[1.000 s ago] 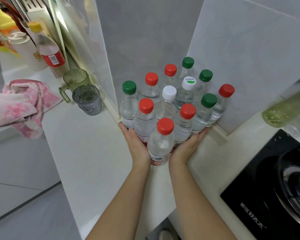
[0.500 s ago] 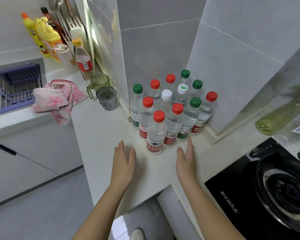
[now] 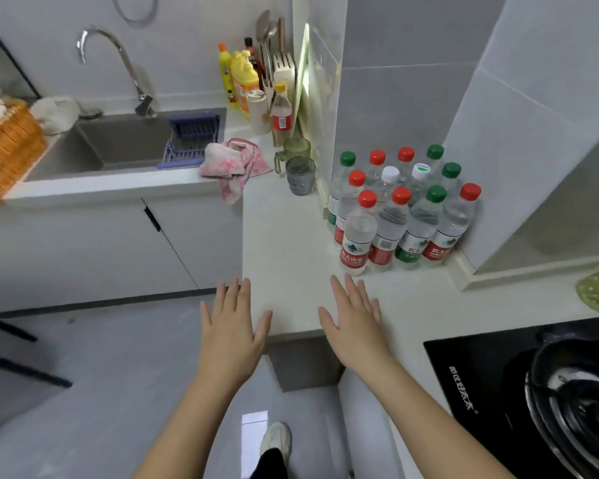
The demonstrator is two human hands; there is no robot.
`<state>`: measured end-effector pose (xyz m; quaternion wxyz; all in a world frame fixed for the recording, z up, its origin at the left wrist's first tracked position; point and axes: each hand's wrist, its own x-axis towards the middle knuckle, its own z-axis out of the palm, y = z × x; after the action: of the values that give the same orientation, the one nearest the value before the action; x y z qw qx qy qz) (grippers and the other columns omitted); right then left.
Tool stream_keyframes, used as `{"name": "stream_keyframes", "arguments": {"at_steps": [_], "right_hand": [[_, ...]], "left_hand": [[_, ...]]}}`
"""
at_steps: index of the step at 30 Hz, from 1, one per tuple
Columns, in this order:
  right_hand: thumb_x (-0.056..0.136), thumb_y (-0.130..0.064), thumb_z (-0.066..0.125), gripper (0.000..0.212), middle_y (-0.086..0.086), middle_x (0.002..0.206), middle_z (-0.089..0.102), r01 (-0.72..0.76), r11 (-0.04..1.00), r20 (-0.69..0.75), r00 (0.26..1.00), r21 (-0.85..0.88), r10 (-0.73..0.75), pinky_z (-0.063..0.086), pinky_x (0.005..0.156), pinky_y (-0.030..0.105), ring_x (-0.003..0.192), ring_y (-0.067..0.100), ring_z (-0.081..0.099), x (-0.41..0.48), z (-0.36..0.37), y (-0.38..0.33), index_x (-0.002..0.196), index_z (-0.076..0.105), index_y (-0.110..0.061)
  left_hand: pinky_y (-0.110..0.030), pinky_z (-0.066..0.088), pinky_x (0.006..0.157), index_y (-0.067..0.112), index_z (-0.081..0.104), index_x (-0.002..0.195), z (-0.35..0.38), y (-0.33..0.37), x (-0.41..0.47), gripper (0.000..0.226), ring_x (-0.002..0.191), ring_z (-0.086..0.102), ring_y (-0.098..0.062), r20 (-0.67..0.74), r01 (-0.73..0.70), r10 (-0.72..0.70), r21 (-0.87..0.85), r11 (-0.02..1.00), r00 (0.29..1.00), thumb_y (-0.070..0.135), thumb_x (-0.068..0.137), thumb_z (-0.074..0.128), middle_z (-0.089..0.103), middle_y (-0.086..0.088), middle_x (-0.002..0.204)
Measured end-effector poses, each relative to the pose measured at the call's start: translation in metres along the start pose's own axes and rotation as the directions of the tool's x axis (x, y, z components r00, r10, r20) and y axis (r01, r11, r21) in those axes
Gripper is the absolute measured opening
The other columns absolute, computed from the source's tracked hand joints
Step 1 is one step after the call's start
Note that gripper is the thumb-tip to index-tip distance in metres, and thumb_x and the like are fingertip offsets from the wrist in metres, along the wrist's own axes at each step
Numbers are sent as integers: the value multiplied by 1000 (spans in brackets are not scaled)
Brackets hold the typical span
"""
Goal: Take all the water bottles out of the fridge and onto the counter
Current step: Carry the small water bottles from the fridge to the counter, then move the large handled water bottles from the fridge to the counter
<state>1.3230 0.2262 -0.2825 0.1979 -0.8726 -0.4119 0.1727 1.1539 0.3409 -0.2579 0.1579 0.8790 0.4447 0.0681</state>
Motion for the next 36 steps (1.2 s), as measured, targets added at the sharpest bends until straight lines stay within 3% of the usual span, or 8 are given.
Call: {"name": "stream_keyframes", "arguments": {"at_steps": [7, 12, 16, 22, 36], "right_hand": [[103, -49, 27, 65, 0, 165, -12, 345, 923, 110, 938, -169, -330, -11, 118, 48, 151, 24, -16, -15, 29, -74, 156, -4, -30], [101, -53, 30, 68, 1, 166, -6, 568, 792, 168, 823, -223, -543, -12, 117, 49, 151, 24, -13, -33, 58, -136, 157, -2, -31], [101, -53, 31, 68, 2, 166, -2, 705, 676, 204, 709, -212, -675, -5, 119, 52, 152, 26, -9, -62, 80, -188, 157, 1, -28], [101, -54, 29, 70, 4, 166, -6, 824, 522, 257, 565, -218, -784, 0, 121, 55, 152, 27, -11, -132, 121, -267, 157, -3, -27], [100, -52, 32, 67, 0, 166, 0, 954, 288, 304, 299, -80, -904, -4, 120, 48, 152, 23, -7, -378, 243, -415, 157, 4, -29]], "left_hand": [[-44, -1, 120, 19, 19, 155, -38, -52, -77, 66, 151, 0, -18, -182, 156, -148, 29, 987, 972, 49, 99, 34, 14, 0, 163], [-48, 2, 119, 21, 12, 156, -65, -98, -134, 77, 151, -2, -22, -240, 354, -318, 125, 927, 917, 63, 92, 26, 11, -2, 163], [-51, 7, 120, 21, 19, 155, -84, -134, -187, 77, 151, 2, -25, -310, 491, -440, 107, 865, 843, 61, 92, 37, 15, -6, 162], [-56, 15, 118, 22, 31, 152, -110, -193, -282, 72, 150, 4, -32, -414, 624, -549, 59, 780, 726, 56, 90, 48, 21, -12, 160], [-54, 8, 118, 28, 25, 154, -157, -337, -559, 70, 151, -3, -29, -509, 788, -703, -76, 611, 496, 51, 92, 51, 14, -8, 162]]}}
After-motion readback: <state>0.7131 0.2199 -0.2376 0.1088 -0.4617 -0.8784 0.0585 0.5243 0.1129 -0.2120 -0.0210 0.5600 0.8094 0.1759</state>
